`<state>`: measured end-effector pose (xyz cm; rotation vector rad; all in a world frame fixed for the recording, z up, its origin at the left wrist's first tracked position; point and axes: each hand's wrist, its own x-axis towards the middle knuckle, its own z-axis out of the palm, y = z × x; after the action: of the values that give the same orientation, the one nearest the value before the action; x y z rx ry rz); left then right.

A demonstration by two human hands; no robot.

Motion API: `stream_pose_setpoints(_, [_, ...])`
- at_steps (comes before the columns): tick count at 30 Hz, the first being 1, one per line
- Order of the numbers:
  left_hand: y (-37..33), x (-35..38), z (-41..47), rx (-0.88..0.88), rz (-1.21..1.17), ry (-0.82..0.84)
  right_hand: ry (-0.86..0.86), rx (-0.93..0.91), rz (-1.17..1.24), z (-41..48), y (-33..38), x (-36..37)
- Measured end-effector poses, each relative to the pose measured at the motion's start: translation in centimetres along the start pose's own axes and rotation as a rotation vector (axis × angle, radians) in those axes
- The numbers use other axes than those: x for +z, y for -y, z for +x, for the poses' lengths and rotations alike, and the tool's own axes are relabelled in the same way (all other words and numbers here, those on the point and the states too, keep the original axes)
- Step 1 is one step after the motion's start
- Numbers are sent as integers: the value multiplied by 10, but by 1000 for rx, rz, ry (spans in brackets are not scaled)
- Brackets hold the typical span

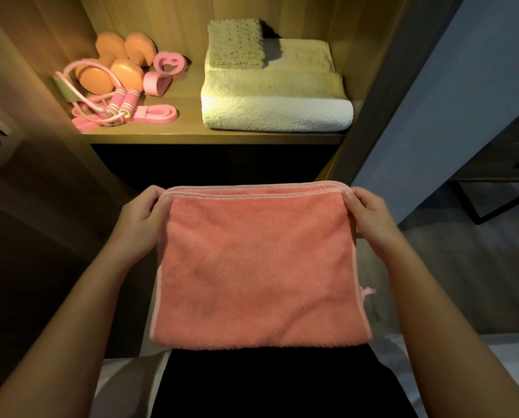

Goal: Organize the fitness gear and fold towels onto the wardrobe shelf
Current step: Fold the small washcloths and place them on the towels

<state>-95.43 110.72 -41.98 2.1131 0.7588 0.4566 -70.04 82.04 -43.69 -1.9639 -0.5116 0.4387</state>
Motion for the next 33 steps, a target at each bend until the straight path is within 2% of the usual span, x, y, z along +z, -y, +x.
stream_pose_setpoints(5, [-39, -20, 26, 111, -19, -218, -156, -182, 8, 13, 40, -20])
stream_pose_setpoints(10, [-80, -44, 51, 306, 35, -250, -220, -422, -4, 21, 91, -43])
stream_pose_setpoints(14, [-96, -70, 69, 389, 125, -292, -210, -543, -168, 24, 115, -70])
stream_pose_setpoints(22, [-98, -87, 83, 443, 378, -177, -7, -617, -691, 37, 120, -78])
stream_pose_setpoints(28, [-93, -83, 83, 372, 544, -66, 218, -484, -998, 41, 124, -70])
stream_pose_setpoints(30, [-92, -81, 84, 374, 526, -53, 249, -457, -918, 43, 122, -67])
stream_pose_setpoints(33, [-87, -78, 85, 326, 354, -73, 176, -417, -527, 46, 115, -66])
